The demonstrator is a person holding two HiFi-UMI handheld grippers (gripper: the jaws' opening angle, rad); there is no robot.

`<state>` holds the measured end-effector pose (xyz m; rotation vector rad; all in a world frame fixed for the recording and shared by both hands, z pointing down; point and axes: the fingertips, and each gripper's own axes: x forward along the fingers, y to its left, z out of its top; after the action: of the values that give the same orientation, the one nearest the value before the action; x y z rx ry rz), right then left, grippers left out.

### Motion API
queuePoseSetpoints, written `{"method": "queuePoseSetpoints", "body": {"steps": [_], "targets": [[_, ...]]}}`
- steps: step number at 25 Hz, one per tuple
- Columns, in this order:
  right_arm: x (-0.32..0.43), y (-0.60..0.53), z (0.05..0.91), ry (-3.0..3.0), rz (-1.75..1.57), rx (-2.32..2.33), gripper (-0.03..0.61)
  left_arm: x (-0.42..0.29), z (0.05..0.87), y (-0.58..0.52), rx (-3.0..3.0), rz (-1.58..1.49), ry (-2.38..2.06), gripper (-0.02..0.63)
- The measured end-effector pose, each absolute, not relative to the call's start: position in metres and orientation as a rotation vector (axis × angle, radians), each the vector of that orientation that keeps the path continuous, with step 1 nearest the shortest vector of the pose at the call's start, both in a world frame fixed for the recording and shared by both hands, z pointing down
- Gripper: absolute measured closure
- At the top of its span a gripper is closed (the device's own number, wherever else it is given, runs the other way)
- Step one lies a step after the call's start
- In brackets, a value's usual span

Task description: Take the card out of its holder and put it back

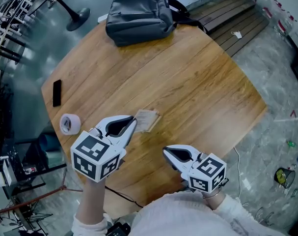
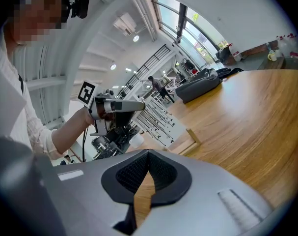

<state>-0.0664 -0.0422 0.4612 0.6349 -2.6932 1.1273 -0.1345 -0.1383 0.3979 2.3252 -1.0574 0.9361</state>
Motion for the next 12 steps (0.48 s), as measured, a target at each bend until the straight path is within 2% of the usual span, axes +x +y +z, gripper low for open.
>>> {"method": "queuePoseSetpoints", "body": {"steps": [12], "targets": [[-0.0636, -0.0401, 0.4602, -2.7, 1.128, 0.635, 0.578, -0.132, 0.3957, -0.1399, 2.32, 1.008, -1.07, 0.592]]}}
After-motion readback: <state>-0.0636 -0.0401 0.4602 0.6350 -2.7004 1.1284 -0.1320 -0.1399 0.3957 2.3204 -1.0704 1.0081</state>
